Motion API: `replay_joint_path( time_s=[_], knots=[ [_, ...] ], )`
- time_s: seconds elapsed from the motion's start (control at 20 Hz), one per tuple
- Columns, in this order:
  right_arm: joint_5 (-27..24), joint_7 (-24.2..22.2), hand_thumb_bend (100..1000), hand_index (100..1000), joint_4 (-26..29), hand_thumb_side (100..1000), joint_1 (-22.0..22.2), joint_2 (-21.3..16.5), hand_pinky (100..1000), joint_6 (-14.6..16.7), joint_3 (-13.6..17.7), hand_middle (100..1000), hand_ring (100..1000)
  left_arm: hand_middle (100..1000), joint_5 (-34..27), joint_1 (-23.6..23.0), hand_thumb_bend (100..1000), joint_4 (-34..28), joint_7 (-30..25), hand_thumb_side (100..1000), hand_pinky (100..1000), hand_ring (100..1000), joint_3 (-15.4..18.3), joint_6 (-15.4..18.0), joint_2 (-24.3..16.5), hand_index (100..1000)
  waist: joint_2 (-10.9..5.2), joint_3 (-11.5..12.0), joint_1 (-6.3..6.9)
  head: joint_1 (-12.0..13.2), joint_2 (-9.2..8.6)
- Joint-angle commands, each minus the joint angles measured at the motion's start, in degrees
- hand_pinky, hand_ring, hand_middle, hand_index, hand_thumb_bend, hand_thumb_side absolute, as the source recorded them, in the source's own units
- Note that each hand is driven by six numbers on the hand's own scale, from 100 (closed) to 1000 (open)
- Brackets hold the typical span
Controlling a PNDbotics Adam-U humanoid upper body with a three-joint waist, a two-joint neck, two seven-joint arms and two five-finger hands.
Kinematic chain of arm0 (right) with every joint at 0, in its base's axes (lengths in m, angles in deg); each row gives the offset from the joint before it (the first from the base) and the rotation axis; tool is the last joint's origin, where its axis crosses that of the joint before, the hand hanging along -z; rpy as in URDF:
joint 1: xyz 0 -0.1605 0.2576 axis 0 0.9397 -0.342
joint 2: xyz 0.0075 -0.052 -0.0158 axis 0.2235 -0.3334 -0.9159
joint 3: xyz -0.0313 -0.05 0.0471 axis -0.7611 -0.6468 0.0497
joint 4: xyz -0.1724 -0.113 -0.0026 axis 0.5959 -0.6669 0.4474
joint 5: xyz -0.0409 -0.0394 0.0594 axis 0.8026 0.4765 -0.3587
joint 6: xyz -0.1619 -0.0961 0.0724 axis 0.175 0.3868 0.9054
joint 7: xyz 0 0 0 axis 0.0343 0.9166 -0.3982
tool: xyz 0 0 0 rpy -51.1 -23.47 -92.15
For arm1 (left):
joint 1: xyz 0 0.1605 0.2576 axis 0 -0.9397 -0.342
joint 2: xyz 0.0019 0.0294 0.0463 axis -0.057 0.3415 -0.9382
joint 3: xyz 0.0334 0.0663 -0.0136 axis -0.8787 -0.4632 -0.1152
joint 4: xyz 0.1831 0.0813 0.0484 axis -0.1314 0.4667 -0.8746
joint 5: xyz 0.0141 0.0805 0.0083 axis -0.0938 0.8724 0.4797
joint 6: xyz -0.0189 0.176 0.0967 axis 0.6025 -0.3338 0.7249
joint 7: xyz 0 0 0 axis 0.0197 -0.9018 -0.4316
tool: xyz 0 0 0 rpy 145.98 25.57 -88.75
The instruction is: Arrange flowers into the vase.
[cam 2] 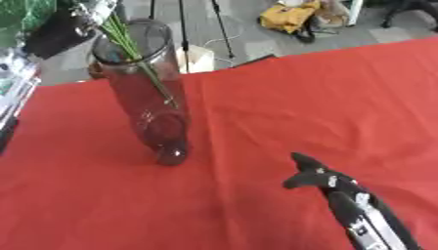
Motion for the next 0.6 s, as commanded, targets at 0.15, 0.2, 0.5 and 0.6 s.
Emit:
replay_joint_path(
  time_s=[0.15,0.2,0.5,0.6],
  knots=[
    [-0.27,-0.06,100,769,1.14,992,0.0,-0.39,1000,-0.17,0.2,662,1000,670,0.74,1.16,100,-0.49,-2.71,778,442,509,1.02,0.81,-2.35,714,-1.85,0.3,-0.26,-0.06,0.32],
    [-0.28,-0.06,100,769,1.14,992,0.03,-0.41,1000,-0.22,0.2,662,1000,679,0.78,1.26,100,-0.59,-3.25,781,457,520,1.15,0.98,-2.54,725,-1.91,0.35,-0.22,-0.05,0.38],
    [-0.35,-0.01,100,770,1.14,992,0.18,-0.57,1000,-0.31,0.28,661,1000,719,2.07,1.32,100,-0.41,-7.04,762,526,574,1.61,1.79,-3.47,774,-2.25,0.36,-0.02,-0.13,0.43],
    [-0.38,-0.01,100,770,1.14,993,0.25,-0.62,1000,-0.36,0.3,660,1000,738,3.01,1.28,100,-0.09,-8.03,766,543,594,1.8,2.0,-3.68,799,-2.36,0.37,0.06,-0.13,0.49]
  ],
)
